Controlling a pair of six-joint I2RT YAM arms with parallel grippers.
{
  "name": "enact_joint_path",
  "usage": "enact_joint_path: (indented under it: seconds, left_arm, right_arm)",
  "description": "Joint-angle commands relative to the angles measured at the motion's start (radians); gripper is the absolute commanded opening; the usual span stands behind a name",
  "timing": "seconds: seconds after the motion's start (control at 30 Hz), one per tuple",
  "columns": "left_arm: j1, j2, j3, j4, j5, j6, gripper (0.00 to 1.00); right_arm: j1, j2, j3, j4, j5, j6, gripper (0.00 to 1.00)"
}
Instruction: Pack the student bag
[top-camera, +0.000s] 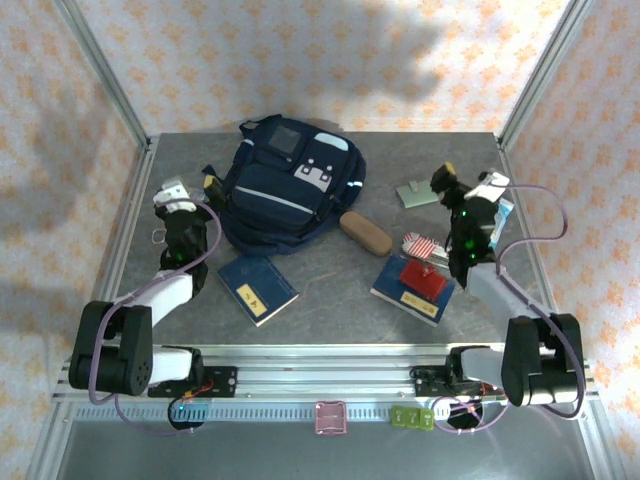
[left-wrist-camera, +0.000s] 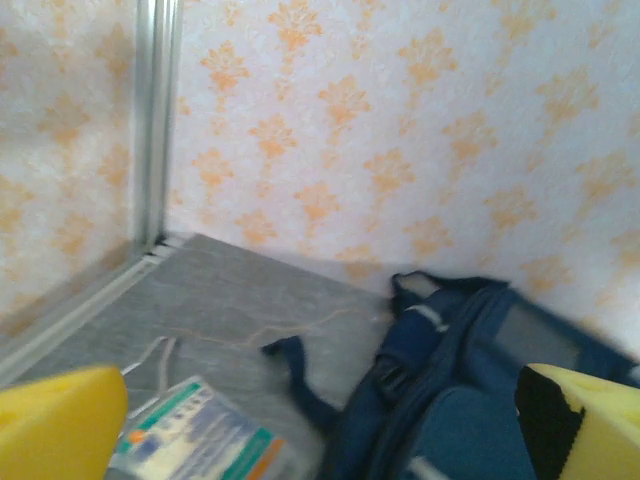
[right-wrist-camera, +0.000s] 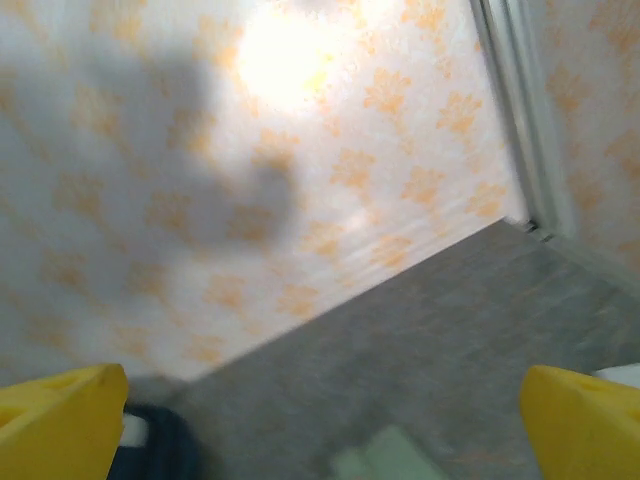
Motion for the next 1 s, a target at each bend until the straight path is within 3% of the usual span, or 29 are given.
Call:
enact_joint_path:
  seconds: [0.0,0.03,0.1,0.17,0.3,0.57,0.73,0.77,0.87,0.97]
  left_arm:
    - [0.020,0.015,0.046,-0.183,0.216,-0.304,0.92]
    - [0.018,0.041,0.061,-0.173,0.322,-0.325,0.70]
    - [-0.001,0.095,0.103,-0.214,0.430,-0.401,0.52]
    - [-0.048,0.138,0.144,-0.304,0.458,-0.424,0.51]
    - [-0.158,0.168,0.159,-0.421,0.385,-0.429,0.54]
    - [-0.242,0.246,0.119,-0.424,0.380,-0.476,0.50]
    - [-0.242,0.291,0.130,-0.432,0.379,-0.460,0.42]
    - [-0.242,0.303,0.137,-0.439,0.382,-0.456,0.40]
    - [-0.242,0.333,0.147,-0.437,0.385,-0.446,0.33]
    - [-0.242,0.364,0.161,-0.442,0.370,-0.429,0.25]
  right_arm:
    - [-0.014,0.100,0.102,-0.196,-0.235,0.252,0.81]
    - [-0.011,0.157,0.153,-0.208,-0.347,0.261,0.69]
    - [0.004,0.265,0.240,-0.220,-0.465,0.293,0.60]
    - [0.033,0.370,0.317,-0.236,-0.519,0.303,0.60]
    - [0.091,0.572,0.512,-0.351,-0.578,0.278,0.64]
    - [0.169,0.939,0.817,-0.429,-0.649,0.327,0.61]
    - [0.194,1.063,0.928,-0.435,-0.706,0.365,0.45]
    - [0.195,1.074,0.935,-0.431,-0.712,0.370,0.40]
    - [0.195,1.072,0.931,-0.421,-0.737,0.372,0.07]
    - [0.196,1.003,0.876,-0.387,-0.732,0.370,0.00]
